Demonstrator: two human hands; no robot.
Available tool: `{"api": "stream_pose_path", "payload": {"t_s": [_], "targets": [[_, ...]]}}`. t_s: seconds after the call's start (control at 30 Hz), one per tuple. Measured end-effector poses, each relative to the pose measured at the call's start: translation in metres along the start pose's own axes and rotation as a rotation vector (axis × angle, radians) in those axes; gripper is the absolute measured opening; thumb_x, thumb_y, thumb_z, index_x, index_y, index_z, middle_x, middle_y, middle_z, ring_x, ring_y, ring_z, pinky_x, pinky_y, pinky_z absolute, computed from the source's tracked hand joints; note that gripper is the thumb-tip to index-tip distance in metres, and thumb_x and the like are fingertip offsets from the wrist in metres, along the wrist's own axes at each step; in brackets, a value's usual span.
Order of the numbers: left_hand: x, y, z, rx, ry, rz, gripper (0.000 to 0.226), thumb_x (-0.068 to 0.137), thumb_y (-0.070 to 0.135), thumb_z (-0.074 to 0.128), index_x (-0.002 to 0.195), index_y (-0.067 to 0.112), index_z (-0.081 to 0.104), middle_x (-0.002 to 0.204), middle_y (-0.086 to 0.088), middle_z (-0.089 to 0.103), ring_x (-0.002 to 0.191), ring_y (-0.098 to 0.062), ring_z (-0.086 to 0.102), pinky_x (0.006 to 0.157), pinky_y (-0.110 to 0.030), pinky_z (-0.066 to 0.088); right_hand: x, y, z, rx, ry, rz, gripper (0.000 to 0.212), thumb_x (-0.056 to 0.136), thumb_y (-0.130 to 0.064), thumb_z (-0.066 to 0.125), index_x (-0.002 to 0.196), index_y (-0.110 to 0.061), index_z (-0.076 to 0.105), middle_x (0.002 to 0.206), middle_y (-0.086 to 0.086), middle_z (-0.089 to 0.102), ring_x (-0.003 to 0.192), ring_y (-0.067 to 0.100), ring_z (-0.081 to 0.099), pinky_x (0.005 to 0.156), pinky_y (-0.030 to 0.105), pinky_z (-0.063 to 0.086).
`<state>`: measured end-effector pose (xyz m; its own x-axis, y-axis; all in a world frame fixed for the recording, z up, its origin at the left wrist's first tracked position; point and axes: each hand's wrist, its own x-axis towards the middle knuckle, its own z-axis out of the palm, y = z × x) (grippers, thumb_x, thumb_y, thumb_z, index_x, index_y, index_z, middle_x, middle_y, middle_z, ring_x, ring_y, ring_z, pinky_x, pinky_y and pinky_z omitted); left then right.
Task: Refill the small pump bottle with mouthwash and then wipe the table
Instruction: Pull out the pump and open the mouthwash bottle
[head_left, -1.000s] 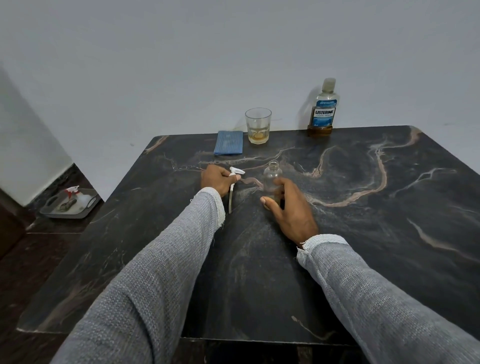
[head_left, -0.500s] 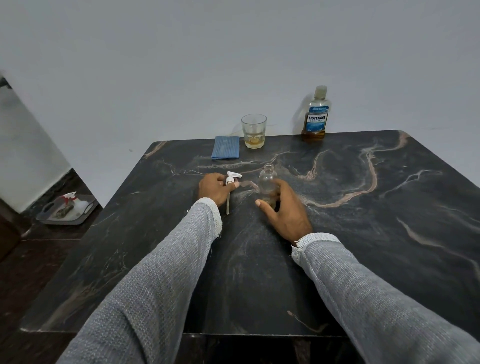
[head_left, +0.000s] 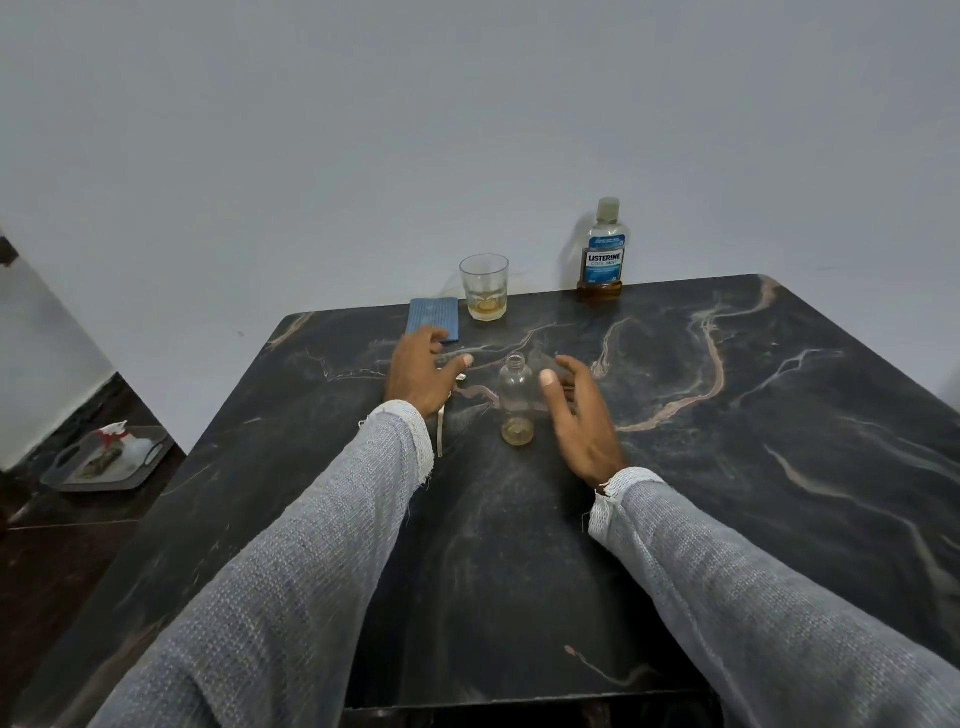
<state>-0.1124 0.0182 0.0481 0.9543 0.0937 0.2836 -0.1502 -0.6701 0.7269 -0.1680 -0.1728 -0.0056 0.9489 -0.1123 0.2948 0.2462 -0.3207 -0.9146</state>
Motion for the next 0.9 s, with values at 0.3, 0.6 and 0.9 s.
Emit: {"api": "stream_pose_path", "payload": {"t_s": [0.3, 0.6, 0.9], "targets": [[0.051, 0.020, 0.033, -0.097, -0.085, 0.115, 0.053, 0.084, 0.026, 0.073, 0.130, 0.013, 0.051, 0.126, -0.002, 0.059, 0.107, -0.010, 0.053, 0.088, -0.021, 0.039, 0.096, 0.017, -0.034, -0.277, 0.166, 0.002, 0.056, 0.094, -0.048, 0.051, 0.139, -0.017, 0.038, 0.131, 0.006, 0.049, 0.116, 0.018, 0.052, 0.097, 0.034, 0.044], [0.101, 0.013, 0.061, -0.130, -0.143, 0.131, 0.056, 0.084, 0.029, 0.073, 0.132, 0.016, 0.048, 0.119, 0.003, 0.057, 0.110, -0.017, 0.058, 0.096, -0.029, 0.046, 0.218, 0.028, -0.054, -0.449, 0.279, 0.087, 0.077, 0.084, -0.039, 0.069, 0.143, -0.011, 0.028, 0.139, 0.015, 0.035, 0.126, 0.033, 0.042, 0.106, 0.042, 0.039], [0.115, 0.007, 0.075, -0.093, -0.178, 0.175, 0.054, 0.087, 0.033, 0.068, 0.133, 0.020, 0.046, 0.126, 0.002, 0.058, 0.112, -0.016, 0.057, 0.096, -0.030, 0.047, 0.282, 0.044, -0.049, -0.457, 0.292, 0.184, 0.101, 0.075, -0.046, 0.076, 0.147, -0.013, 0.014, 0.143, 0.017, 0.029, 0.130, 0.039, 0.037, 0.105, 0.048, 0.037]]}}
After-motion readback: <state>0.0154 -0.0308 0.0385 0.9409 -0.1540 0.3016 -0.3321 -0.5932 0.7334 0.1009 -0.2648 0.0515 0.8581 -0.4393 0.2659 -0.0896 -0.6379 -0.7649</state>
